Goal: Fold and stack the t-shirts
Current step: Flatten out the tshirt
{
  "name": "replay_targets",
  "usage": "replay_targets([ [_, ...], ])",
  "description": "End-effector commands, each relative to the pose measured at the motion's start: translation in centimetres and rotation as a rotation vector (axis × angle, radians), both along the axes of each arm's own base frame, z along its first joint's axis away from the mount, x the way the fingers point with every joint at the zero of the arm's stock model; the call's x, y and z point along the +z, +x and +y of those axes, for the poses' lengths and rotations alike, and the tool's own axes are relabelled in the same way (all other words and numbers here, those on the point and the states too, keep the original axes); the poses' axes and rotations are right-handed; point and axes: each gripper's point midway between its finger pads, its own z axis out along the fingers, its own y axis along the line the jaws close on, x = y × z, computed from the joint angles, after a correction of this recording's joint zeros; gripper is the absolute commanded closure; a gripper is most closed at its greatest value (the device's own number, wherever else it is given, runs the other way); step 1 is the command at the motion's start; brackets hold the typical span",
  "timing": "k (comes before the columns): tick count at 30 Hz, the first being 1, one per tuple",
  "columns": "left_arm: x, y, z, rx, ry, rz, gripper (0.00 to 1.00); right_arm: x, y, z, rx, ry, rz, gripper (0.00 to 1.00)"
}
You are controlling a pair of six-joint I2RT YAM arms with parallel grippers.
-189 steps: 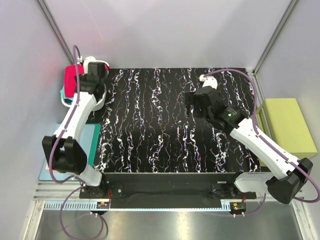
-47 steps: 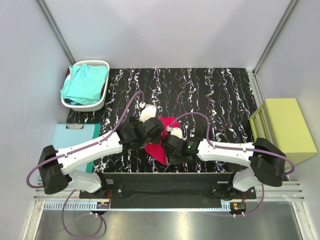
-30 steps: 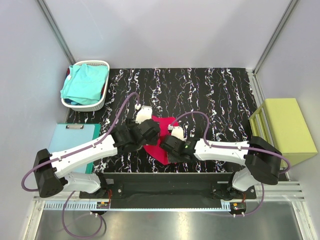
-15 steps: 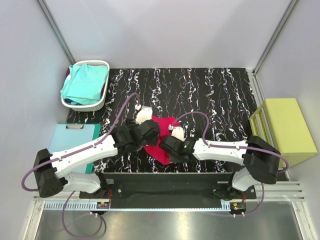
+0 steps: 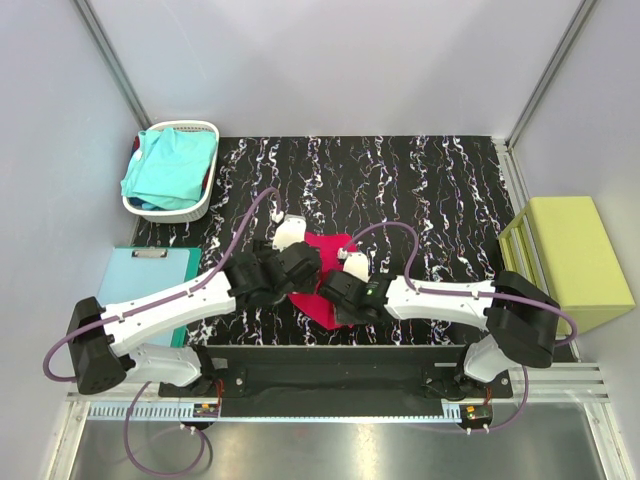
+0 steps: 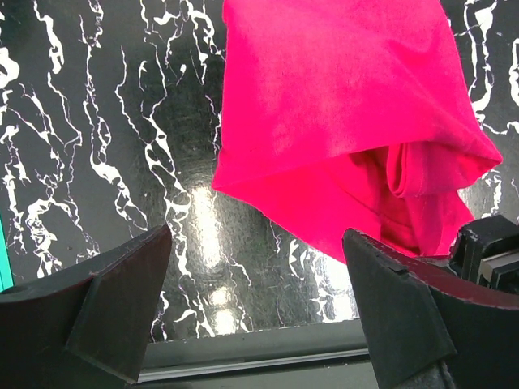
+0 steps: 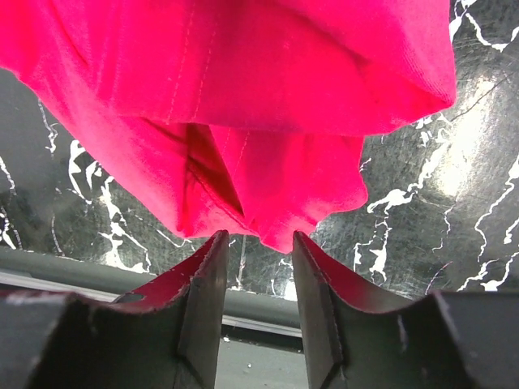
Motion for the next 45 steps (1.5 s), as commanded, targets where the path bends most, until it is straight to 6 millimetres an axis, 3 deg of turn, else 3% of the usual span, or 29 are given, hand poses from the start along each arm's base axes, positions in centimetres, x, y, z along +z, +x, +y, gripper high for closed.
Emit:
replay_targets([
  [1,0.6,-0.3,-0.4,0.003,-0.051,-0.014,0.08,0.3,0.5,0.9,-0.016,0.009,-0.014,0.55],
  [9,0.6,-0.7,-0.5,-0.001,-0.063,-0.009,0.08,-0.3,0.6,1.6,-0.014,0.025,-0.001,0.66],
  [11,0.6,-0.8,-0.5,-0.003,-0.066,-0.007,0.08,-0.2,0.6,1.6,-0.017,0.026,-0.004,0.73],
  [15,0.5,-0.9,-0.7,-0.006,-0.065,-0.004,0.08,0.6,1.0,1.0,-0.022,0.013,-0.035,1.00],
  [17,0.3,-0.9,-0.7,-0.008,-0.059,-0.001,0.08,1.9,1.3,1.1,-0.027,0.014,-0.063,1.00],
  [20,0.3,-0.9,-1.0,-0.012,-0.054,0.000,0.08,5.8,2.3,0.7,-0.033,-0.002,-0.165,1.00],
  [21,0.2,-0.9,-1.0,-0.013,-0.052,0.002,0.08,7.6,2.8,-0.3,-0.046,-0.022,-0.212,1.00],
  [23,0.5,-0.8,-1.2,-0.015,-0.055,-0.006,0.08,12.7,4.4,0.3,-0.039,0.021,-0.314,1.00],
  [24,0.6,-0.8,-1.2,-0.017,-0.054,-0.009,0.08,15.4,5.2,-0.5,-0.047,0.025,-0.374,1.00],
  [25,0.9,-0.6,-1.3,-0.015,-0.060,-0.015,0.08,19.8,6.8,-0.4,-0.046,0.062,-0.444,1.00],
  [27,1.2,-0.6,-1.4,-0.021,-0.063,-0.021,0.08,24.6,8.4,-1.4,-0.058,0.090,-0.518,1.00],
  [28,1.6,-0.5,-1.5,-0.022,-0.068,-0.028,0.08,29.5,9.7,-2.0,-0.065,0.135,-0.592,1.00],
  [30,1.8,-0.5,-1.5,-0.025,-0.072,-0.032,0.08,33.0,11.0,-2.7,-0.075,0.135,-0.654,1.00],
  [31,1.9,-0.5,-1.4,-0.024,-0.070,-0.034,0.08,36.8,11.4,-3.2,-0.071,0.159,-0.721,1.00],
  [33,2.1,-0.5,-1.4,-0.026,-0.080,-0.038,0.08,38.3,12.6,-4.0,-0.091,0.101,-0.762,1.00],
  [34,2.3,-0.5,-1.3,-0.024,-0.077,-0.045,0.08,40.3,12.8,-4.7,-0.099,0.105,-0.798,1.00],
  [37,3.0,-0.1,-1.1,-0.018,-0.080,-0.069,0.07,42.1,13.6,-5.9,-0.128,0.100,-0.832,1.00],
  [40,3.9,0.2,-0.9,-0.011,-0.076,-0.095,0.06,42.5,14.1,-6.5,-0.143,0.100,-0.839,1.00],
  [45,4.5,0.4,-1.5,-0.012,-0.097,-0.097,0.06,40.9,13.9,-6.1,-0.136,0.105,-0.795,1.00],
])
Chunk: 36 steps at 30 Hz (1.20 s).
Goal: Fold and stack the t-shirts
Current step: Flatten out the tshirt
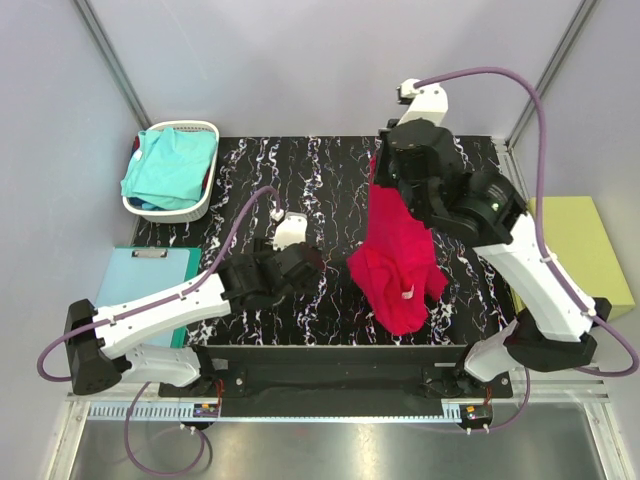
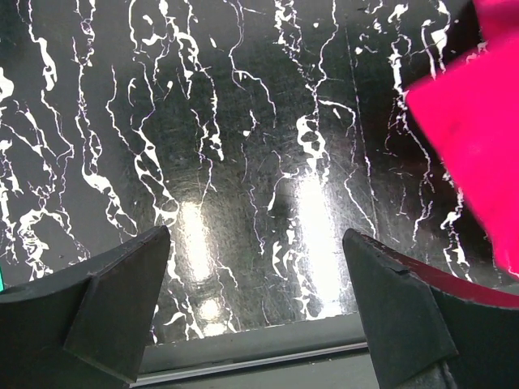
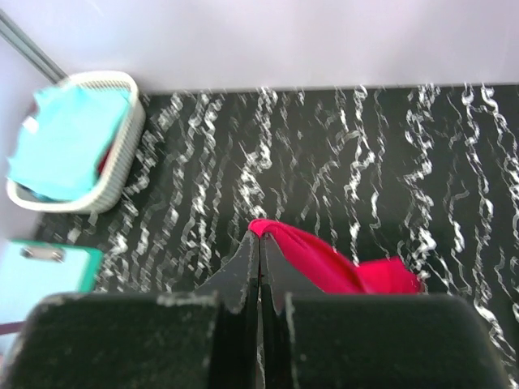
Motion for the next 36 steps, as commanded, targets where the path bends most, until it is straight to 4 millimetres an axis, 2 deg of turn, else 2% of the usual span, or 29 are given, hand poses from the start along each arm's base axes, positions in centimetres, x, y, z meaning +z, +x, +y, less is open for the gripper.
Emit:
replay_targets([
  [1,2.6,0.7,-1.0,0.004,-0.069,-0.046,0.06,-1.7,0.3,0.0,-0.010,-0.049,0.031,1.00],
  [5,1.9,0.6,-2.3,-0.013,-0.084,-0.009,0.07,-1.2,0.1,-0.4,-0.012,-0.044,0.024,1.00],
  [8,1.8,0.5,-2.5,-0.016,-0.088,-0.004,0.07,0.7,0.1,-1.3,-0.025,-0.062,-0.018,1.00],
  [9,1.8,0.5,-2.6,-0.018,-0.093,-0.004,0.07,2.6,-0.2,-1.8,-0.021,-0.042,-0.054,1.00],
  [10,1.8,0.5,-2.7,-0.020,-0.098,-0.006,0.07,3.5,-0.3,-1.9,-0.016,-0.036,-0.069,1.00],
  [11,1.8,0.5,-2.7,-0.023,-0.099,-0.006,0.07,3.4,0.1,-1.7,-0.020,-0.061,-0.065,1.00],
  [12,1.7,0.4,-2.9,-0.027,-0.101,-0.001,0.07,5.3,-0.3,-2.4,-0.027,-0.033,-0.100,1.00],
  [16,1.5,0.3,-3.0,-0.030,-0.108,0.004,0.07,7.9,-0.8,-2.5,-0.008,0.011,-0.144,1.00],
  [17,1.5,0.2,-3.0,-0.030,-0.110,0.005,0.07,8.8,-1.4,-2.7,0.001,0.026,-0.172,1.00],
  [22,1.1,0.2,-3.0,-0.036,-0.100,0.007,0.07,9.2,-1.1,-3.2,-0.023,-0.015,-0.200,1.00],
  [25,1.2,0.3,-3.1,-0.035,-0.102,0.002,0.07,12.1,-1.8,-3.3,0.000,0.074,-0.281,1.00],
  [27,1.5,0.5,-3.5,-0.040,-0.106,-0.003,0.07,12.3,-1.7,-4.0,-0.023,0.038,-0.296,1.00],
  [32,2.1,1.6,-6.3,-0.091,-0.107,-0.012,0.05,9.5,-1.2,-2.5,0.003,-0.009,-0.221,1.00],
  [34,1.4,2.1,-7.5,-0.117,-0.079,-0.002,0.05,9.3,-1.3,-2.5,0.002,-0.002,-0.215,1.00],
  [36,2.0,2.6,-8.8,-0.132,-0.091,-0.016,0.04,9.3,-1.4,-2.6,0.005,0.000,-0.212,1.00],
])
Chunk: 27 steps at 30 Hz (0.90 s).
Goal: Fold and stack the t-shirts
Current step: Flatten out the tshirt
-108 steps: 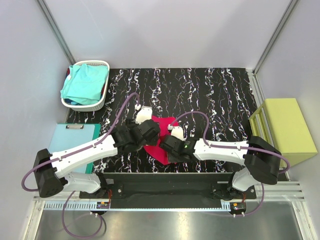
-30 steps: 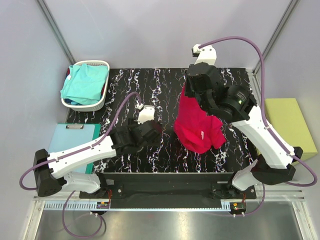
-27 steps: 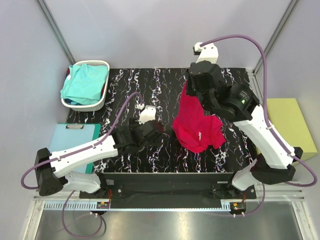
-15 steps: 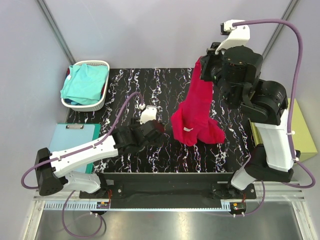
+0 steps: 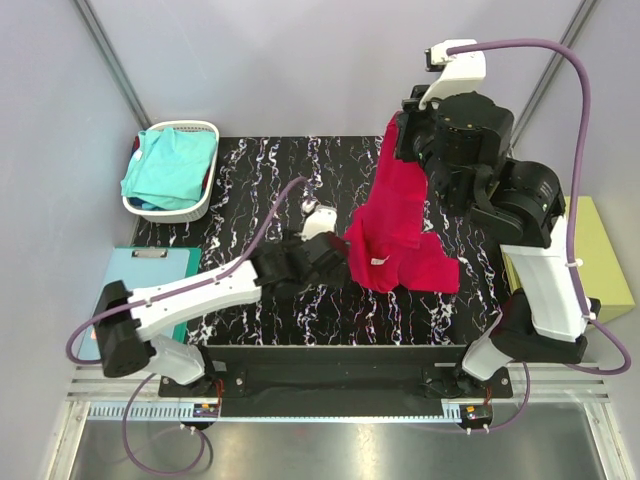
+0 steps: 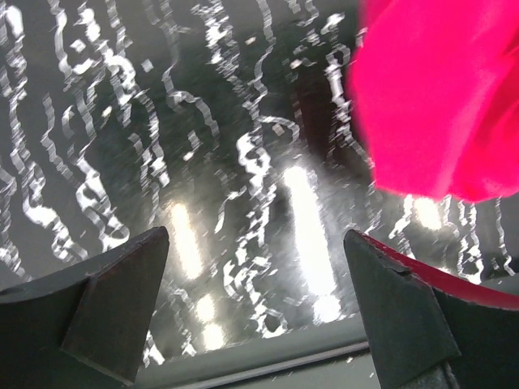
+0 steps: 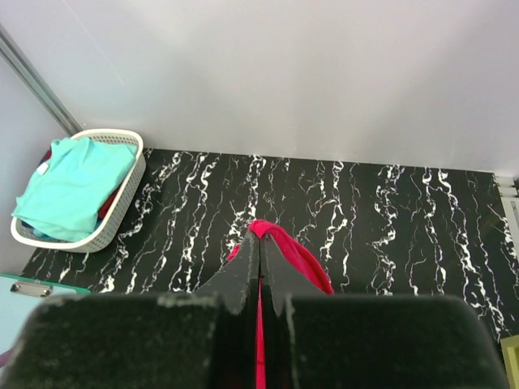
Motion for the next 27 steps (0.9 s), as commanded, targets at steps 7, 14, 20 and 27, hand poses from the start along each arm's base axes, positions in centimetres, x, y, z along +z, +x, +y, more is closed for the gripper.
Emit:
replay_targets([
  [7,5.7,3.2,-5.9,-0.099,-0.121,-0.146,0.03,5.7,-2.9,-3.5,0.008,0.145,-0.130,1.00],
  [14,5.4,2.8,-3.2,-0.048,-0.109,-0.176,0.02,10.3,-6.6,-3.8,0.094,0.194,-0.295,1.00],
  [20,5.1,2.4,-1.6,-0.026,-0.107,-0.187,0.02,8.4,-5.2,-0.7,0.063,0.061,-0.237,1.00],
  [27,5.3,2.1,-0.3,-0.001,-0.098,-0.190,0.02,6.2,-4.4,1.1,0.042,0.046,-0.192,1.00],
])
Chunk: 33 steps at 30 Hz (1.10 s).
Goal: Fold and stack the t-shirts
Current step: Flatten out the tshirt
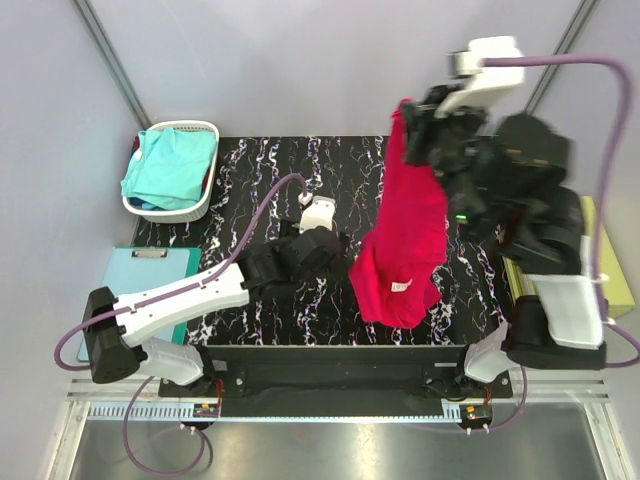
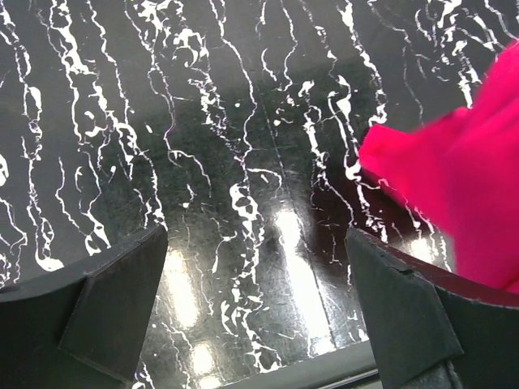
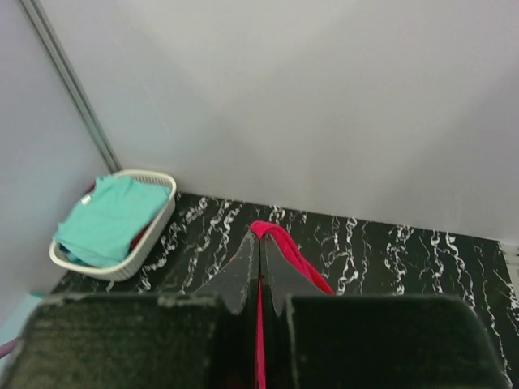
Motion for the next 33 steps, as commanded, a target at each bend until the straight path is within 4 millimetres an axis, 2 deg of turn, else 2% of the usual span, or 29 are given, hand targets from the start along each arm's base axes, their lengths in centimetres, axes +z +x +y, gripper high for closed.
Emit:
replay_targets([
  [1,1.9,0.2,1.1,0.044,-0.044,-0.051,0.02,0.4,0.7,0.8,-0.040,0.018,-0.008,1.00],
  [2,1.9,0.2,1.3,0.049,-0.043,-0.053,0.02,0.4,0.7,0.8,-0.038,0.008,-0.012,1.00],
  [4,2.3,0.4,2.0,0.065,-0.052,-0.062,0.02,-1.0,0.8,2.5,0.006,-0.025,0.022,1.00],
  [5,2.5,0.5,2.3,0.074,-0.055,-0.069,0.02,-1.5,1.0,2.6,-0.008,-0.039,0.038,1.00],
  [8,3.3,0.8,3.5,0.101,-0.064,-0.086,0.02,-1.7,1.5,-0.2,-0.105,0.011,0.062,1.00],
  [9,3.9,0.9,4.0,0.107,-0.072,-0.095,0.02,-0.2,0.7,-1.2,-0.048,0.102,0.037,1.00],
  [10,4.1,1.0,4.2,0.112,-0.074,-0.102,0.02,-1.0,0.9,0.0,-0.015,0.069,0.041,1.00],
  [11,4.6,1.0,4.5,0.116,-0.081,-0.113,0.02,-1.0,0.7,0.5,0.018,0.073,0.039,1.00],
  [12,4.8,1.1,4.7,0.117,-0.081,-0.118,0.02,-2.4,1.0,1.3,0.017,0.026,0.075,1.00],
  [15,5.3,1.3,4.7,0.124,-0.086,-0.130,0.01,-2.5,1.0,-0.4,-0.053,0.033,0.094,1.00],
  [16,5.3,1.3,4.5,0.117,-0.088,-0.125,0.01,-2.8,1.0,-0.1,-0.043,0.029,0.098,1.00],
  [19,4.6,1.3,3.4,0.096,-0.092,-0.102,0.01,-2.3,0.7,-0.3,-0.023,0.054,0.083,1.00],
  [23,3.2,1.9,0.8,0.049,-0.084,-0.066,0.01,-2.2,0.4,-0.8,-0.019,0.064,0.086,1.00],
  [29,3.6,2.8,-3.8,-0.024,-0.134,-0.030,0.01,-2.6,0.2,-0.6,0.001,0.057,0.101,1.00],
  [33,4.1,2.9,-5.7,-0.073,-0.173,-0.038,0.01,-3.4,0.2,-0.1,0.015,0.034,0.125,1.00],
])
